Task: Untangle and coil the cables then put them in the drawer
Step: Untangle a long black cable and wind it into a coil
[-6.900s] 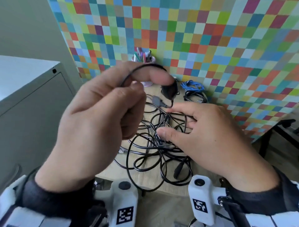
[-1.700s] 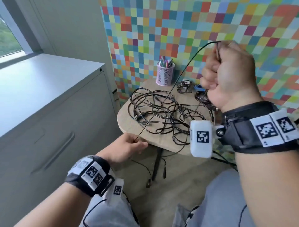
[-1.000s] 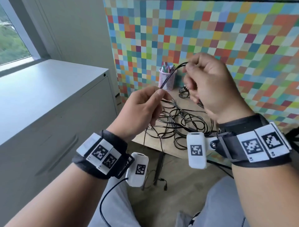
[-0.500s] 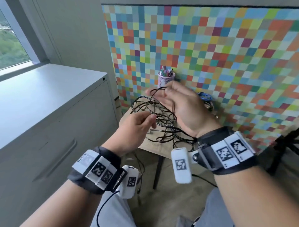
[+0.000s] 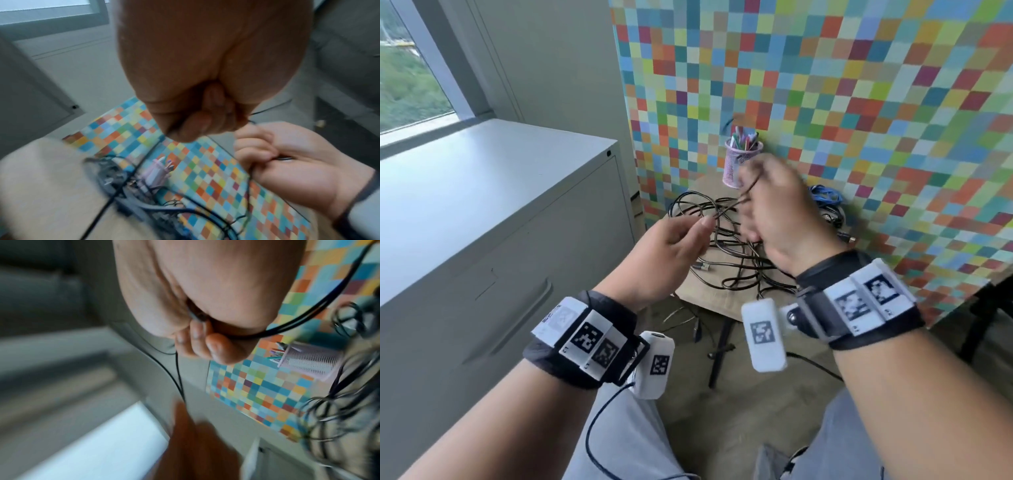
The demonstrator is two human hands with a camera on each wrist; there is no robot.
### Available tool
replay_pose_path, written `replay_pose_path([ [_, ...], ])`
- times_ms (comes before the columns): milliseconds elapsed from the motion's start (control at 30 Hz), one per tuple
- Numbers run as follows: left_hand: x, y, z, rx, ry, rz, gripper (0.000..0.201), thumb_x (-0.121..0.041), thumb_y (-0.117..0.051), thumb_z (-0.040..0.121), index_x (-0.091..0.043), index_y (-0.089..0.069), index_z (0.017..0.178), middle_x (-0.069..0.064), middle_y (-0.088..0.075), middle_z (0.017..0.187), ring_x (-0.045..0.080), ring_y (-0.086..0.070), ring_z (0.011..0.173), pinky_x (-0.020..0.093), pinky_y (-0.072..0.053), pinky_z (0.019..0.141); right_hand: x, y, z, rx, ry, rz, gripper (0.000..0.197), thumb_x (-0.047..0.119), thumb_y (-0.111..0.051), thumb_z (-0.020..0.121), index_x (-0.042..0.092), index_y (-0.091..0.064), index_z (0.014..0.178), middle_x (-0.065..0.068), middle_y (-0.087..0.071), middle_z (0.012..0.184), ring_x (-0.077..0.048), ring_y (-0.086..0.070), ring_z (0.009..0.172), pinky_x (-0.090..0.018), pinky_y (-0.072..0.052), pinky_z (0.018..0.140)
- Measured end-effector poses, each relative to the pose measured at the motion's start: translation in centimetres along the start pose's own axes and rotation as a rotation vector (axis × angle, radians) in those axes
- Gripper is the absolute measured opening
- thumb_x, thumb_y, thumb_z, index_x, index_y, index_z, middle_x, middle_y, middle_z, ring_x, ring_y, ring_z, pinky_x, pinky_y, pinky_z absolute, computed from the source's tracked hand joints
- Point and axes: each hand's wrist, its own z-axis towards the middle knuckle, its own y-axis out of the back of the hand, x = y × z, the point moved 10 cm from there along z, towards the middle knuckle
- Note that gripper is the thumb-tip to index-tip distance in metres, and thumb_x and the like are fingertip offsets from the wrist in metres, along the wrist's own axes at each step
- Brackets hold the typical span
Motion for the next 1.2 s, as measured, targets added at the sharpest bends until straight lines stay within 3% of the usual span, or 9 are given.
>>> replay_pose_path([
  [233,8.4,1.6,-1.6,0.02,0.255,-0.211,0.041,-0.03,-0.05,0.107,-0.013,-0.05,0.07,-0.005,-0.038,0.059,0.012,-0.034,0.053,0.028,-0.028,0.055,2.1,10.3,1.6,-0.393,-0.082,0.671,0.037,0.016,-0.033,0.11,0.024,-0.043,0.074,0.009,-0.015,0.052,-0.012,-0.014,0.044,-0.021,-0.019,0.044],
  [400,9.2,1.3,-1.2,0.046,0.288,-0.075,0.025,-0.007,-0.045,0.107,-0.016,-0.066,0.096,0.002,-0.047,0.066,0.021,-0.051,0.056,0.031,-0.043,0.057,1.4,11.7,1.5,-0.495,-0.046,0.633,0.033,0.019,-0.031,0.112,0.02,-0.046,0.082,0.006,-0.018,0.052,-0.015,-0.019,0.045,-0.024,-0.043,0.052],
  [533,6.6,0.9,-0.7,0.071,0.231,0.004,0.039,-0.034,-0.042,0.111,-0.02,-0.072,0.091,-0.012,-0.04,0.057,0.015,-0.035,0.054,0.028,-0.033,0.053,1.3,8.5,1.5,-0.315,-0.015,0.569,0.034,0.021,-0.035,0.113,0.02,-0.049,0.082,0.006,-0.022,0.05,-0.015,-0.021,0.046,-0.055,-0.058,0.093],
  [667,2.1,0.0,0.4,0.043,0.118,0.056,0.042,-0.035,-0.045,0.109,-0.014,-0.069,0.082,-0.013,-0.041,0.055,0.009,-0.035,0.051,0.023,-0.032,0.05,-0.7,1.6,0.5,-0.042,-0.107,0.629,0.031,0.024,-0.039,0.112,0.021,-0.05,0.084,0.008,-0.023,0.048,-0.013,-0.017,0.044,-0.066,-0.051,0.1],
  [800,1.7,-0.7,1.2,-0.012,0.18,0.071,0.051,-0.04,-0.054,0.105,-0.015,-0.055,0.06,-0.002,-0.04,0.053,0.013,-0.03,0.046,0.027,-0.026,0.047,-2.2,-2.7,-0.5,0.081,-0.156,0.812,0.03,0.024,-0.037,0.112,0.021,-0.046,0.084,0.006,-0.017,0.051,-0.013,-0.011,0.041,-0.051,-0.062,0.077],
  [900,2.3,-1.7,0.9,0.036,0.2,0.059,0.051,-0.041,-0.053,0.106,-0.017,-0.051,0.061,-0.011,-0.039,0.049,0.008,-0.03,0.044,0.025,-0.027,0.048,-3.3,-2.0,-0.6,-0.004,-0.197,0.775,0.029,0.022,-0.039,0.111,0.022,-0.046,0.082,0.004,-0.014,0.056,-0.013,-0.011,0.041,-0.024,-0.033,0.042],
  [967,2.6,-1.8,0.5,0.067,0.191,-0.008,0.046,-0.036,-0.049,0.108,-0.013,-0.057,0.069,-0.013,-0.04,0.051,0.007,-0.031,0.045,0.022,-0.028,0.048,-3.5,-0.8,-0.5,-0.062,-0.192,0.652,0.029,0.022,-0.038,0.111,0.022,-0.045,0.083,0.002,-0.016,0.058,-0.013,-0.014,0.04,-0.021,-0.025,0.041],
  [1100,1.8,-0.8,0.6,0.05,0.115,0.169,0.038,-0.032,-0.049,0.108,-0.016,-0.065,0.078,-0.006,-0.045,0.058,0.009,-0.034,0.048,0.025,-0.031,0.048,-2.5,0.0,-0.2,-0.027,-0.056,0.143,0.026,0.023,-0.04,0.112,0.019,-0.05,0.089,0.015,-0.034,0.056,-0.005,-0.027,0.043,-0.038,-0.055,0.053],
  [1200,0.4,-1.1,1.3,0.055,0.002,0.426,0.039,-0.035,-0.054,0.103,-0.019,-0.058,0.067,-0.005,-0.051,0.055,0.014,-0.041,0.049,0.031,-0.039,0.05,-2.4,-2.2,-0.8,0.168,-0.117,0.108,0.034,0.015,-0.04,0.112,0.022,-0.048,0.08,0.014,-0.036,0.06,-0.008,-0.022,0.05,-0.02,-0.029,0.041],
])
